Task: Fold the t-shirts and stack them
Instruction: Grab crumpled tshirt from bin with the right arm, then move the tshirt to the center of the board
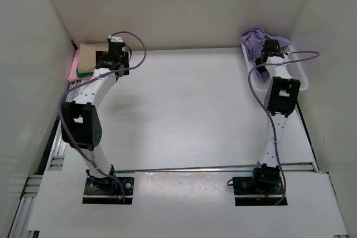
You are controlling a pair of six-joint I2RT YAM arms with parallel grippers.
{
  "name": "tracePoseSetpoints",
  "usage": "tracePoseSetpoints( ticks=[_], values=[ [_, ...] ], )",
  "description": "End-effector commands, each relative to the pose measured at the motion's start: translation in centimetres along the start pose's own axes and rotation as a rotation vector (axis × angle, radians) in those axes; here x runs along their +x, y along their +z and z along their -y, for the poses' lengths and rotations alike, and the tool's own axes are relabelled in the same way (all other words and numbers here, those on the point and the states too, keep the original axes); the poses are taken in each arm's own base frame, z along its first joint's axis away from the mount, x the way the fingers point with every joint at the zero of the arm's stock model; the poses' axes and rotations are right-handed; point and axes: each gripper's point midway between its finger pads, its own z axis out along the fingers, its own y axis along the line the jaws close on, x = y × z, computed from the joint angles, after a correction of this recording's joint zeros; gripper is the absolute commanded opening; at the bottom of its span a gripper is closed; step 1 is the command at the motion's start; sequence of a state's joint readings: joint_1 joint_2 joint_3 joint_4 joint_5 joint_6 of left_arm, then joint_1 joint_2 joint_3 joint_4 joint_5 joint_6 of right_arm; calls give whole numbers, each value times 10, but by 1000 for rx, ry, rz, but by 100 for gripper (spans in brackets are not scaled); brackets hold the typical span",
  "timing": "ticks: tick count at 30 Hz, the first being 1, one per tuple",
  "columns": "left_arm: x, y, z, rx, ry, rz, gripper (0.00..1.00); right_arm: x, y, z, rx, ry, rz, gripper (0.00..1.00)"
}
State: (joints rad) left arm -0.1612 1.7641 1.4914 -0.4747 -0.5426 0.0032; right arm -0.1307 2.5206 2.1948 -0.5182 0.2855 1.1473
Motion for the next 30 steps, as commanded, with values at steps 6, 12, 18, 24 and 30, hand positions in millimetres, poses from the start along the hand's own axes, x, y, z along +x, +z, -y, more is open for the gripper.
tracePoseSetpoints(
  ticks=[6,12,18,24,30],
  values=[
    [-19,-15,-29,-44,-49,37,100,-35,-36,-28,-94,-27,69,0],
    [-28,-36,-40,-34,-65,65,100,-115,-169,-98,-332,-94,291,0],
    [-27,-66,-59,-33,-84,88,100,-164,-378,-155,-687,-160,529,0],
    [10,-70,-63,100,-82,-16,100,-139,-591,-165,-1140,-156,580,0],
    [26,-90,-57,263,-69,-186,100,-62,-765,-159,-1651,-203,460,0]
  ],
)
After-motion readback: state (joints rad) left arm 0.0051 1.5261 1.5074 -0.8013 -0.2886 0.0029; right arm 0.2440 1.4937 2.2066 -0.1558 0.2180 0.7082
